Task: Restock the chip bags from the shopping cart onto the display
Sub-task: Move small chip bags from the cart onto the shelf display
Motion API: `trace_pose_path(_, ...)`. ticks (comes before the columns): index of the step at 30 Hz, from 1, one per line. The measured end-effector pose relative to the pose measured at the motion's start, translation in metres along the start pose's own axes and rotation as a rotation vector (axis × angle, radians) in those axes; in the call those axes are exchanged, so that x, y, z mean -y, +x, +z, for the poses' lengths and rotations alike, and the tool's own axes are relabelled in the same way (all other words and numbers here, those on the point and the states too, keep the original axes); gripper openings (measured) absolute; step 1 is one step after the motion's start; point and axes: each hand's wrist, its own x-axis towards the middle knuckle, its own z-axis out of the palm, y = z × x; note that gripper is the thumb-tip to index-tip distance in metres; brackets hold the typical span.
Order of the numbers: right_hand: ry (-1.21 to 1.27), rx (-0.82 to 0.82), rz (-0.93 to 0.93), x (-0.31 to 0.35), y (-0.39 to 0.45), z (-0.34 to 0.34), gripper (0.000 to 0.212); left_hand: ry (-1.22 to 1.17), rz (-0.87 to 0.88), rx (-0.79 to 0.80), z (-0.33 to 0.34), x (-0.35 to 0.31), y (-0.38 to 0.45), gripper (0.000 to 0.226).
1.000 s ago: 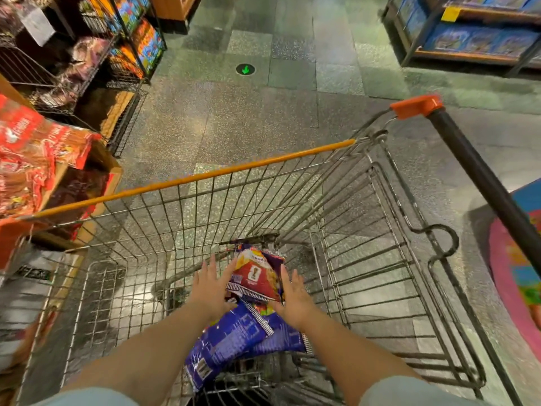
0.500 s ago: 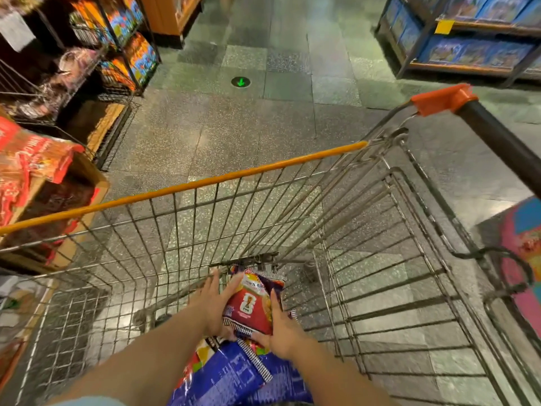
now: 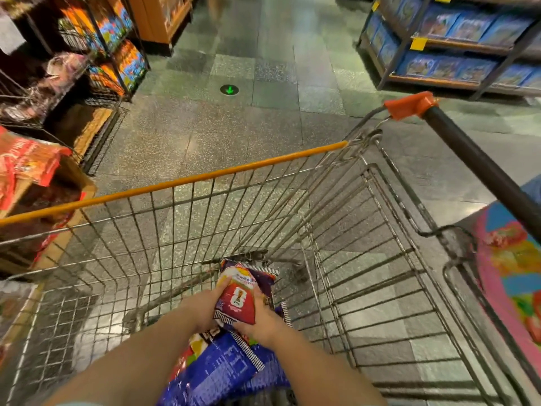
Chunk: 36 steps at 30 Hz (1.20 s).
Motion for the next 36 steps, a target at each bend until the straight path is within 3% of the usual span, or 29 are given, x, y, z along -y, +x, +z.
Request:
trace_pose_path(10, 0.157, -0.168, -0.097, 0.058, -0.084, 0.001, 0.114, -0.026, 0.032, -0.251, -0.052, -0.015, -0.108, 0.104)
trace_pose_path(22, -0.013, -0.481, -0.357, 0.184, -0.266, -0.01, 0.095, -0.065, 0.117, -0.69, -0.141, -0.017, -0.295, 0.107)
trace_pose_path(25, -0.047, -0.591, -0.477, 0.213, -0.302, -0.001, 0.092, 0.041, 0.128, -0.832, -0.152, -0.013, -0.347, 0.1)
trace_pose_path(31, -0.044, -0.734, -0.727, 0.267, -0.366, 0.07, 0.088, 0.131, 0.045, -1.082, -0.137, 0.026, -0.471, 0.092)
trace_pose_path(34, -0.04, -0.75, -0.82, 0.293, -0.391, 0.135, 0.089, 0.139, 0.096, -1.178, -0.112, 0.06, -0.533, 0.103)
trace_pose_path(36, -0.032, -0.713, -0.875, 0.314, -0.406, 0.19, 0.09, 0.196, 0.034, -1.158, -0.088, 0.1, -0.58, 0.11)
